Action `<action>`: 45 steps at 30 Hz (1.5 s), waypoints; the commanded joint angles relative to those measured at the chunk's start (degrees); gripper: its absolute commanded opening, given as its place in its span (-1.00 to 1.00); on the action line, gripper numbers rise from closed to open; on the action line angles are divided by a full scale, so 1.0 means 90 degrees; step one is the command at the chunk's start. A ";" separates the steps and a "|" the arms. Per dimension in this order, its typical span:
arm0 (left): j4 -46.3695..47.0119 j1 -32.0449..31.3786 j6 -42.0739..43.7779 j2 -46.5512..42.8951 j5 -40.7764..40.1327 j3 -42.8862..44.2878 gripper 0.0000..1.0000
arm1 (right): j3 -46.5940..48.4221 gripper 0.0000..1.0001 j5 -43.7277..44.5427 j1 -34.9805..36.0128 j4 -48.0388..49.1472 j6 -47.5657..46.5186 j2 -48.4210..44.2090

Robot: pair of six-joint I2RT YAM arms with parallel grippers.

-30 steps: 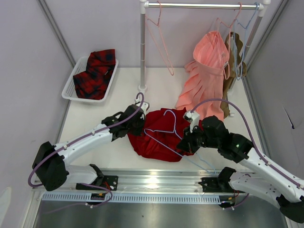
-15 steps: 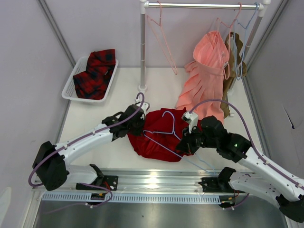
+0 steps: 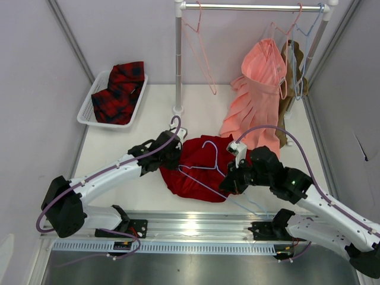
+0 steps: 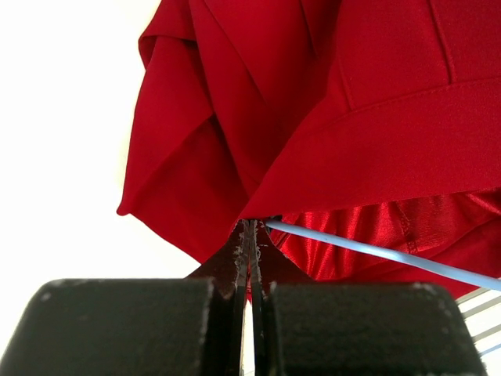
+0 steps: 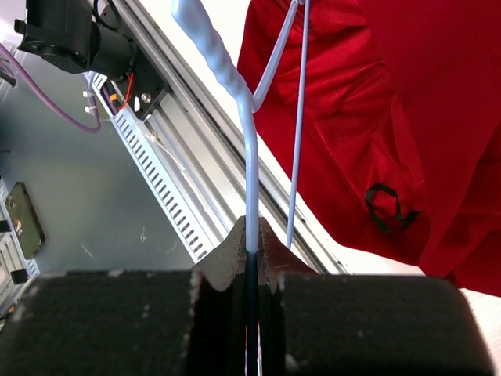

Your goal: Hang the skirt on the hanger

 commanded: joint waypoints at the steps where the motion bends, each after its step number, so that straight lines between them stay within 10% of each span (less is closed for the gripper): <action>1: 0.0154 -0.0047 0.0174 -0.0002 0.0135 0.0286 -1.00 | -0.0049 -1.00 -0.0035 0.0037 0.0427 0.0114 -0.0140; 45: -0.0168 -0.0164 0.0106 0.0076 -0.0274 0.0520 -1.00 | -0.0752 -1.00 -0.0239 0.0038 0.1053 0.0622 -0.0726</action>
